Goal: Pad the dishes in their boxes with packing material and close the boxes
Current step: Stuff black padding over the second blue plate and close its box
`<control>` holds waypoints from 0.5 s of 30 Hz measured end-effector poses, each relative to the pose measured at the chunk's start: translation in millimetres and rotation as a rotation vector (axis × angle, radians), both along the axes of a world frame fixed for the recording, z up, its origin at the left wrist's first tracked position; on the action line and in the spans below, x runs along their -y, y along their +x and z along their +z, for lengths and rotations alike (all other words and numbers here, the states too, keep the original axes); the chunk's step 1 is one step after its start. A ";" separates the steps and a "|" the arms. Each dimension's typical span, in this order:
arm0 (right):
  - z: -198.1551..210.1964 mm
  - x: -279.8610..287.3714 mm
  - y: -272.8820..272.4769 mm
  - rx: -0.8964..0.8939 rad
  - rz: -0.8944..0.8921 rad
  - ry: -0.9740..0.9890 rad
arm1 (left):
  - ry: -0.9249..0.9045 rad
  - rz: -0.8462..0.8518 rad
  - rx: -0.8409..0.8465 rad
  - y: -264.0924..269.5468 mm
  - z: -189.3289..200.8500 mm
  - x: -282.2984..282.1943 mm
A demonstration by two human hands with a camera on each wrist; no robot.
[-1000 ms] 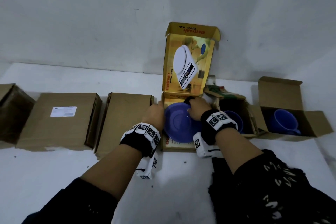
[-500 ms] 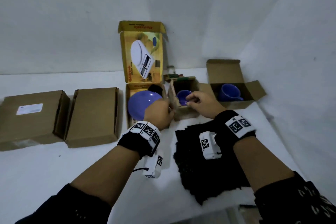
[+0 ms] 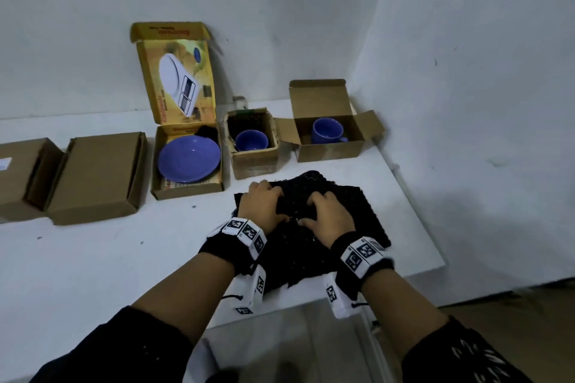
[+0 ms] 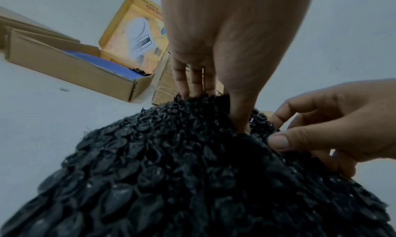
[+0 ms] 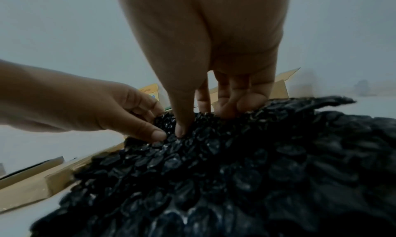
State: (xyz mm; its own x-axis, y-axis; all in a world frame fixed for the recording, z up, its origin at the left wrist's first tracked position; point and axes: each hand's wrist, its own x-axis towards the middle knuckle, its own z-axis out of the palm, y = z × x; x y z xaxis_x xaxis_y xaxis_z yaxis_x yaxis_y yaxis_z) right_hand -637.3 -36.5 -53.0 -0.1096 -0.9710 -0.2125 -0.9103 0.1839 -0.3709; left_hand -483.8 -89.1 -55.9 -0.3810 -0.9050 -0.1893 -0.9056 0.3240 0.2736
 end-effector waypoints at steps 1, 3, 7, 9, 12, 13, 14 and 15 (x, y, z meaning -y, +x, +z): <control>-0.9 -0.9 -0.8 0.004 0.001 -0.027 | -0.032 0.004 -0.015 -1.4 1.5 -1.1; -2.1 -1.4 -3.3 0.026 0.000 -0.064 | -0.057 0.020 -0.069 -3.1 5.7 -2.9; 1.3 1.2 -7.8 0.067 0.008 -0.111 | -0.062 0.077 -0.186 0.3 14.5 -5.5; 5.0 3.3 -8.8 0.084 0.012 -0.141 | -0.092 0.086 -0.232 4.0 16.9 -5.1; 13.8 9.2 -8.0 0.087 0.008 -0.201 | -0.065 0.098 -0.361 9.1 23.5 -1.2; 17.7 12.6 -6.7 0.098 0.001 -0.219 | -0.023 0.124 -0.433 11.1 26.5 0.9; 22.9 16.2 -4.5 0.127 -0.011 -0.233 | 0.026 0.158 -0.508 13.3 29.8 3.1; 28.9 19.9 -1.3 0.177 -0.024 -0.237 | 0.064 0.186 -0.582 16.1 32.4 6.0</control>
